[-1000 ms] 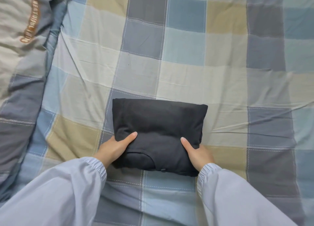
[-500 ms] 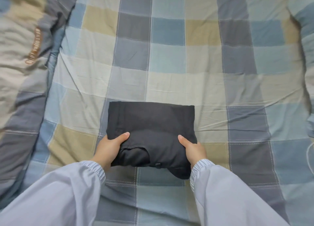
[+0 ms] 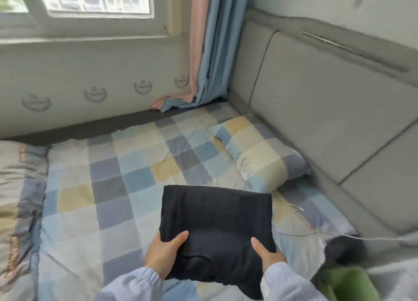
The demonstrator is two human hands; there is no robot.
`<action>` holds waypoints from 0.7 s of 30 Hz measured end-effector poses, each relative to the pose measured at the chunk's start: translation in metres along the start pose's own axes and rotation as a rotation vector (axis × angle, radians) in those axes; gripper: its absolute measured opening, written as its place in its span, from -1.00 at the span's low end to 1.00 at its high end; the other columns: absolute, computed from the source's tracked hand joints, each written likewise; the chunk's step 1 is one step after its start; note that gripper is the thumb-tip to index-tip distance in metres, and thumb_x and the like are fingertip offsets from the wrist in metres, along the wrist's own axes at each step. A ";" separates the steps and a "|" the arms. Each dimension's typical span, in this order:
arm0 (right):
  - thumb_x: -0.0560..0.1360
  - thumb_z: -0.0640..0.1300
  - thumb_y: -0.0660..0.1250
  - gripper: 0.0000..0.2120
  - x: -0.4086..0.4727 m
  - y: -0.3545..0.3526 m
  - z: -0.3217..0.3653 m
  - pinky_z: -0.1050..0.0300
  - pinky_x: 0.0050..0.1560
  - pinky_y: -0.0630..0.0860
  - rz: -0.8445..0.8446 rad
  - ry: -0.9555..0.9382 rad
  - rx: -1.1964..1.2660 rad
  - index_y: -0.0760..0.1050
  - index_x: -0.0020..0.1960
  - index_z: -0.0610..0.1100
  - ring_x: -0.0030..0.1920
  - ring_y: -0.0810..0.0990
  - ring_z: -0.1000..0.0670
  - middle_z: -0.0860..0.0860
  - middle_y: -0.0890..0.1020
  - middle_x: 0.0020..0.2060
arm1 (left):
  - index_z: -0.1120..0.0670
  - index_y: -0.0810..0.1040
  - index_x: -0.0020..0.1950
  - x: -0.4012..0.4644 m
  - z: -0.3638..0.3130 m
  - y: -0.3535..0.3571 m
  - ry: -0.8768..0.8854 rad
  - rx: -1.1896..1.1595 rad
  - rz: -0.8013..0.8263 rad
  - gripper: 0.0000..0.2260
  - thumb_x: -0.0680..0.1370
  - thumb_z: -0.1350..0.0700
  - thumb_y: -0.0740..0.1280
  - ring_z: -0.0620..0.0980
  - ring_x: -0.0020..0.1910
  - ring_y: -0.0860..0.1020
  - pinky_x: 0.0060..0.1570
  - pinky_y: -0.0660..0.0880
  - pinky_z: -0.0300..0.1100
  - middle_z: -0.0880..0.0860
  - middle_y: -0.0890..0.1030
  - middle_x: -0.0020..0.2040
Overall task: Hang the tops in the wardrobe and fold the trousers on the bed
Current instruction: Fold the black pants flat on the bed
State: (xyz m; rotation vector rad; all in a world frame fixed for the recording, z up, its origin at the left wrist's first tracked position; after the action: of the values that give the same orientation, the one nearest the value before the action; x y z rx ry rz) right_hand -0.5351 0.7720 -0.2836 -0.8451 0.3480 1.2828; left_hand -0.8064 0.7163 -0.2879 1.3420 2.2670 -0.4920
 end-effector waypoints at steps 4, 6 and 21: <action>0.38 0.06 0.46 -0.22 -0.067 -0.121 -0.039 0.01 0.44 0.18 -0.187 -0.032 0.219 0.23 0.44 -0.25 0.41 0.29 -0.19 -0.16 0.33 0.41 | -0.04 0.52 0.09 -0.067 -0.032 0.076 0.065 0.161 0.230 -0.39 0.09 -0.20 0.48 0.05 -0.03 0.60 0.14 0.50 0.00 -0.05 0.64 -0.04; 0.36 -0.08 0.50 -0.26 -0.111 -0.177 -0.072 0.05 0.40 0.20 -0.278 -0.020 0.356 0.28 0.40 -0.32 0.38 0.34 -0.19 -0.19 0.38 0.37 | -0.04 0.52 0.09 -0.101 -0.029 0.122 0.086 0.276 0.354 -0.28 -0.02 -0.26 0.47 0.06 -0.03 0.61 0.13 0.51 0.00 -0.05 0.65 -0.06; -0.08 0.34 0.52 0.01 -0.334 -0.452 -0.470 0.03 0.25 0.46 -0.956 0.130 1.105 0.44 0.31 0.00 0.18 0.55 -0.03 0.07 0.59 0.15 | 0.28 0.42 0.34 -0.534 0.120 0.385 0.346 0.724 1.210 -0.33 0.30 0.14 0.57 0.12 0.32 0.41 0.36 0.27 0.00 0.21 0.45 0.34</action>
State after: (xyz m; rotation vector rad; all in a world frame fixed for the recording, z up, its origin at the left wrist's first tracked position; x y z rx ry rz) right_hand -0.1059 0.1823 -0.2139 -0.0592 0.5745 0.0394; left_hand -0.2176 0.4467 -0.1214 2.9439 1.0300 -0.6455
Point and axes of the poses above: each hand's wrist, its own x-axis towards the middle knuckle, its own y-axis out of the palm, z = x × y, the point moved 6 cm from there along x, towards the middle knuckle
